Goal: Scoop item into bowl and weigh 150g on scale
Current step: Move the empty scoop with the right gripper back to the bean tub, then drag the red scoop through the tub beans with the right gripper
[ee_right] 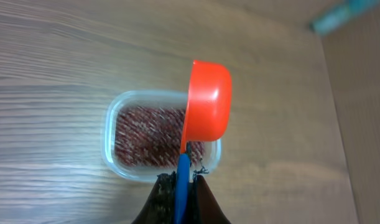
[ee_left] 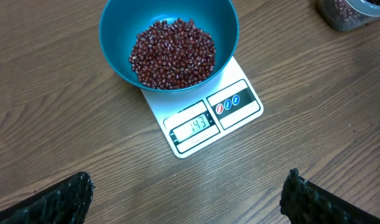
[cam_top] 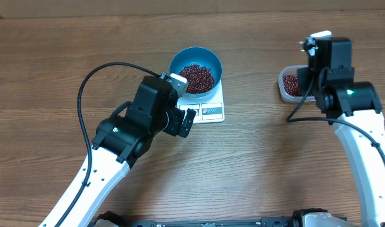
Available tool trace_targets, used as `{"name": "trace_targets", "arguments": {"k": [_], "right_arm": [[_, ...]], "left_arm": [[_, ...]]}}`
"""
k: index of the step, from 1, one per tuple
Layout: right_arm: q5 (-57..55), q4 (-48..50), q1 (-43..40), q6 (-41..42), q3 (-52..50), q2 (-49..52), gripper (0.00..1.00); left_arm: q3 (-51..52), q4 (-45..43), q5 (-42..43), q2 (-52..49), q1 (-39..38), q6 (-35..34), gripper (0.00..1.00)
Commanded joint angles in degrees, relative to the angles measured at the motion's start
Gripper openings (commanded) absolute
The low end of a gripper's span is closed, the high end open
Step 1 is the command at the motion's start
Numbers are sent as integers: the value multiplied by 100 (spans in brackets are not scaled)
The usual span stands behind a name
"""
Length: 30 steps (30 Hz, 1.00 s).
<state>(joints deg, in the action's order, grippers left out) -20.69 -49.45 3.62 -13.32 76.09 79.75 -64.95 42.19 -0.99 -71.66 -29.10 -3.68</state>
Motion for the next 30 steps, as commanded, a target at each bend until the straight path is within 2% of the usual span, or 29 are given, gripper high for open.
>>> {"name": "trace_targets", "arguments": {"k": [1,10,22,30], "right_arm": [[-269,-63,-291,907,85,131,4],[1576,-66,-885,922,79,719,4],[1635,-61,-885,925,79,1624,4],[1998,-63,-885,896,79,1792,4]], "left_arm": [[44,-2,81,-24,22,26,100],[44,-2,81,-24,22,26,100],[44,-2,81,-24,22,26,100],[44,-2,81,-24,22,26,100]]}}
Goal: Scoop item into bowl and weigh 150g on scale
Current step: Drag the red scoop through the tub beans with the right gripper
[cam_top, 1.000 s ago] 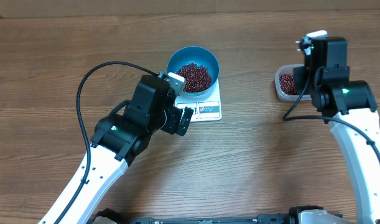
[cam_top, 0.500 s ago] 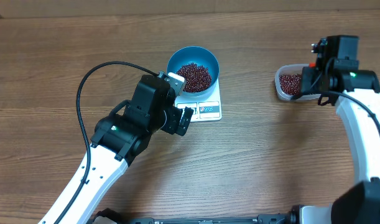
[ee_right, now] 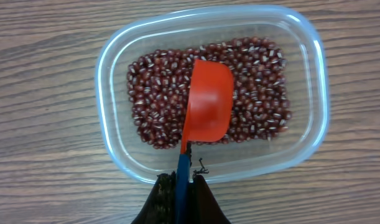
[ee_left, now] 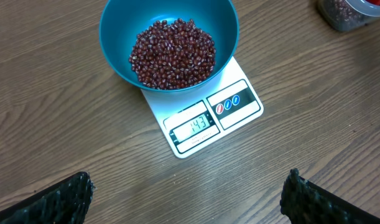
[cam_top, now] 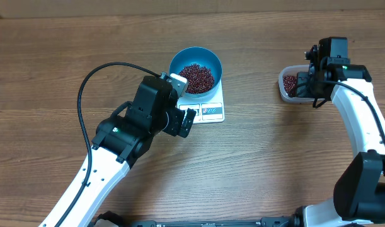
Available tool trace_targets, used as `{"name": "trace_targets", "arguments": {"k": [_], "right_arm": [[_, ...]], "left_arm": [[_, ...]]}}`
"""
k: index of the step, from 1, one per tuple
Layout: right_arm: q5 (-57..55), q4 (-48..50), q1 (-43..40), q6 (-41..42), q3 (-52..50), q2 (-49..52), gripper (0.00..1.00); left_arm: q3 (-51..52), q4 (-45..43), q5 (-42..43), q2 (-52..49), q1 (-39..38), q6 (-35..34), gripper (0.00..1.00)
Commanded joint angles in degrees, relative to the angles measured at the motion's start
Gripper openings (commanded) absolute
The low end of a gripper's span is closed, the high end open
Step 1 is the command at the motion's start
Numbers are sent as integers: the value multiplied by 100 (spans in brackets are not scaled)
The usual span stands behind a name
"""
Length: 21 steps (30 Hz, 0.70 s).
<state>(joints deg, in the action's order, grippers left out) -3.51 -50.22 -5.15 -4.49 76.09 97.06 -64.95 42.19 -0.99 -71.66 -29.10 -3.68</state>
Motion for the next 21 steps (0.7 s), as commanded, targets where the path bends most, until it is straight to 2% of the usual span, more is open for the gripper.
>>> {"name": "trace_targets", "arguments": {"k": [1,7,21], "right_arm": [[389,13,-9,2,79,61,4],[1051,11,-9,-26,79,61,4],[1744,44,-131,-26,79,61,3]], "left_arm": [[44,-2,81,-24,22,26,100],[44,-2,81,-24,22,26,100],[44,-2,81,-24,22,26,100]]}}
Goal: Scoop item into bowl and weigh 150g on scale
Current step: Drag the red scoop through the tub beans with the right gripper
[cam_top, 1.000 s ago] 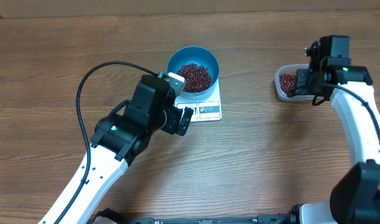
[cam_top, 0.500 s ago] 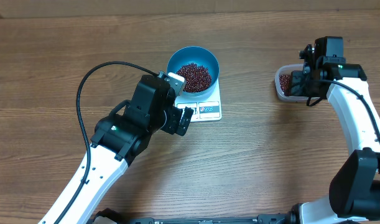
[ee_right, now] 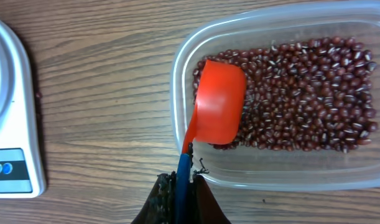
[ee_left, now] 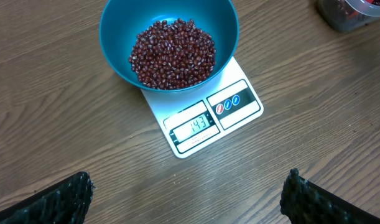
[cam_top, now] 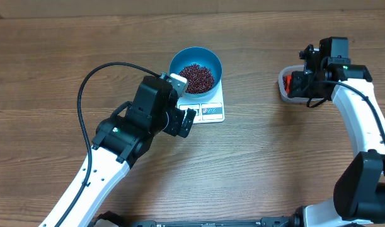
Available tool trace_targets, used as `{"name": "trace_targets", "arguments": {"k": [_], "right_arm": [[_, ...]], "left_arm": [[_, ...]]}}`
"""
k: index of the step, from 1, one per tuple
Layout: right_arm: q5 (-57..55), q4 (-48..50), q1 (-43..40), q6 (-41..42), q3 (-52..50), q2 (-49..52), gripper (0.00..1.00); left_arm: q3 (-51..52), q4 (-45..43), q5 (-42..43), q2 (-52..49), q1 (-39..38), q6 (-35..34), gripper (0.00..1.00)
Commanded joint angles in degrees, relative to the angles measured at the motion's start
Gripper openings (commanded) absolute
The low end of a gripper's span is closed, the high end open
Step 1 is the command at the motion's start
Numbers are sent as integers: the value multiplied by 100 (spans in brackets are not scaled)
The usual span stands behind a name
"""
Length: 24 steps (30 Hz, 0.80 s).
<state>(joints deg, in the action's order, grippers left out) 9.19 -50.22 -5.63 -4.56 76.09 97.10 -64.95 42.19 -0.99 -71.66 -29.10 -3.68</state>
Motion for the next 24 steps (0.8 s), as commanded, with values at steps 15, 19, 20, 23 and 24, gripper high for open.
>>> {"name": "trace_targets", "arguments": {"k": [15,19,20,23,24], "right_arm": [[1969,94,-1294,-42,79,57,4],[1967,63,-1550,-42,79,57,4],[1969,55,-1609,-42,79,57,4],[2229,17,-1768,-190,79,57,4],[2337,15,-1814,-197,79,57,4]], "left_arm": [[44,-2,81,-24,22,26,100],[44,-2,81,-24,22,26,100],[44,-2,81,-24,22,26,100],[44,-2,81,-24,22,26,100],[44,-2,81,-24,22,26,100]]}}
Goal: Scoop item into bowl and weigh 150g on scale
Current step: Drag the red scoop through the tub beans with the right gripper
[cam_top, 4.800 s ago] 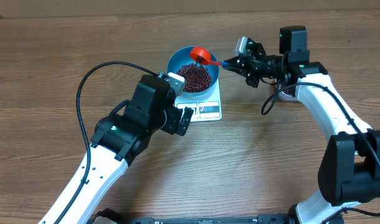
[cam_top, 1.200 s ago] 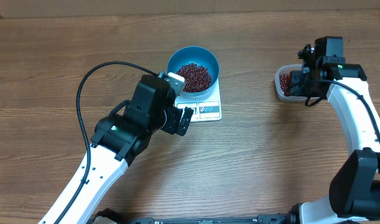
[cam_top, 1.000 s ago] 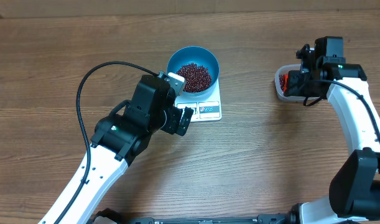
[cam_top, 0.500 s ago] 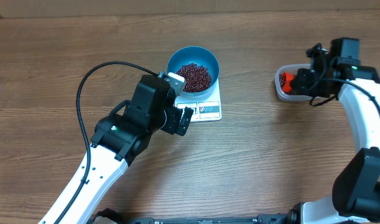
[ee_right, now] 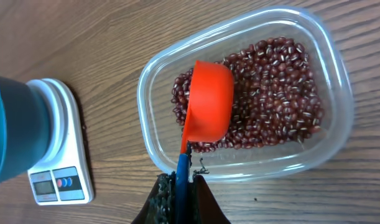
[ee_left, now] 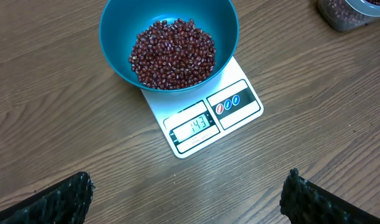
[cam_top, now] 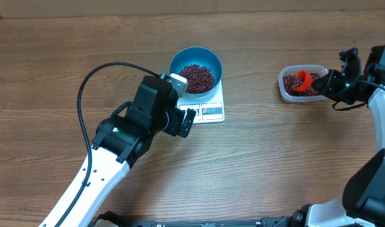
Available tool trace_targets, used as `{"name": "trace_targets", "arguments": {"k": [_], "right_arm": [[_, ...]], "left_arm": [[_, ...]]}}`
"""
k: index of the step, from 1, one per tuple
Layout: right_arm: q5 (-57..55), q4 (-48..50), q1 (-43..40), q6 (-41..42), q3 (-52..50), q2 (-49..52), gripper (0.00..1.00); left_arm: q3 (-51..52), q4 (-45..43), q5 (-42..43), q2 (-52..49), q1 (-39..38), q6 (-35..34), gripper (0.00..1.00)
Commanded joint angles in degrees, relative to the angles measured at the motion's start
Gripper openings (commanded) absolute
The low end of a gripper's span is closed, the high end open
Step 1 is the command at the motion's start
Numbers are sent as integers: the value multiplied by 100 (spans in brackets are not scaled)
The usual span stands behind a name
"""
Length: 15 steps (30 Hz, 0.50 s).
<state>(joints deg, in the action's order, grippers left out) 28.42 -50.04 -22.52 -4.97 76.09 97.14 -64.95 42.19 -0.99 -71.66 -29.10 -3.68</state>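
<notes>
A blue bowl (cam_top: pixel 196 69) of red beans (ee_left: pixel 172 53) stands on the white scale (ee_left: pixel 205 119), whose display reads 143. At the right, a clear tub (ee_right: pixel 245 96) holds more red beans (ee_right: pixel 273 93). My right gripper (ee_right: pixel 182 186) is shut on the blue handle of an orange scoop (ee_right: pixel 208 102), whose cup sits over the beans in the tub, underside toward the wrist camera. In the overhead view the scoop (cam_top: pixel 302 81) is inside the tub (cam_top: pixel 303 82). My left gripper (ee_left: pixel 186 193) is open over bare table in front of the scale.
The left arm (cam_top: pixel 126 135) stretches from the table's front to just left of the scale. A black cable (cam_top: pixel 85 85) loops beside it. The wooden table (cam_top: pixel 255 164) lies between the scale and the tub.
My right arm has swung out to the right. The scoop is still in the tub, seen now from farther back and tilted. The left arm and the display have not changed.
The scoop was first held above the tub in my right gripper. Then it was down in the beans, and later near the tub's left end. Now my right wrist sits farther right with the scoop still in the tub. The display read 143 throughout.
</notes>
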Motion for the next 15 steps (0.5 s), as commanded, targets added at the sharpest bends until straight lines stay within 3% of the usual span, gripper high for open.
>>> {"name": "trace_targets", "arguments": {"k": [1,15], "right_arm": [[522,-2,-168,-155,79,52,4],[1410,-4,-369,-149,81,48,4]], "left_arm": [[44,-2,81,-24,22,26,100],[44,-2,81,-24,22,26,99]]}}
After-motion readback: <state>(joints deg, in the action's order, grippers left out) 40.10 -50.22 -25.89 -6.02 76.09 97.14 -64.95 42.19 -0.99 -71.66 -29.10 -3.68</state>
